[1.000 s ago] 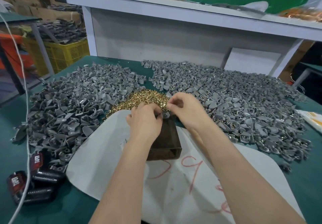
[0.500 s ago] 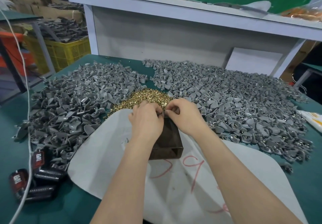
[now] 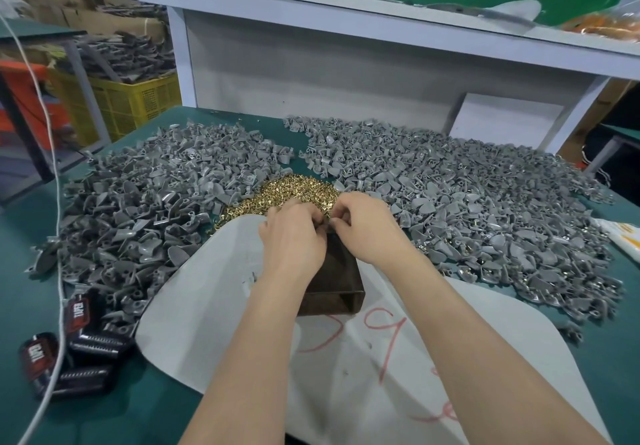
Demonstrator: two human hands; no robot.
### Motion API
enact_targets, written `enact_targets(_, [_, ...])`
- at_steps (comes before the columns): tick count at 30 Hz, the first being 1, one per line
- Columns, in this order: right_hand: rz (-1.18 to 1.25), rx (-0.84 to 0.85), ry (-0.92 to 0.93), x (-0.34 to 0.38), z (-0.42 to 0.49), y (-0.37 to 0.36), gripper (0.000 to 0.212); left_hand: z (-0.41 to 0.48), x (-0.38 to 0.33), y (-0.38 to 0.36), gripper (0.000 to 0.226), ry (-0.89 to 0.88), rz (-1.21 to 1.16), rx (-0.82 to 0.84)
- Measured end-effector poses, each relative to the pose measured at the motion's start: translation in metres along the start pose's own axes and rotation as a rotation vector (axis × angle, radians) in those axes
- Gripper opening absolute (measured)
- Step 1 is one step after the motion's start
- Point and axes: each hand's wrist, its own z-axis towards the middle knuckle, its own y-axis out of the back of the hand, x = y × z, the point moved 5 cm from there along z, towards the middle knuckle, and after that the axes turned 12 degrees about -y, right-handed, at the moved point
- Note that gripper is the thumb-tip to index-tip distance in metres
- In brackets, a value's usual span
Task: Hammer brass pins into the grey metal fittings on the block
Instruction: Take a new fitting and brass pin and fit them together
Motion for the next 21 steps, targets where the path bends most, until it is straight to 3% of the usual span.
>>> enact_targets(6, [-0.148, 0.07, 0.002, 0.01, 0.005, 0.003, 0.009, 0.0, -0.001, -0.001, 0.015, -0.039, 0.027, -0.008])
enact_targets(13, [-0.049, 0.054, -0.013, 0.004, 0.002, 0.002, 0.005, -0.001, -0.001, 0.001, 0.014, -0.027, 0.025, 0.0])
enact_targets(21, [0.191, -0.025, -0.104, -0.021, 0.002, 0.014, 0.017, -0.001, -0.001, 0.002, 0.01, -0.018, -0.007, -0.014])
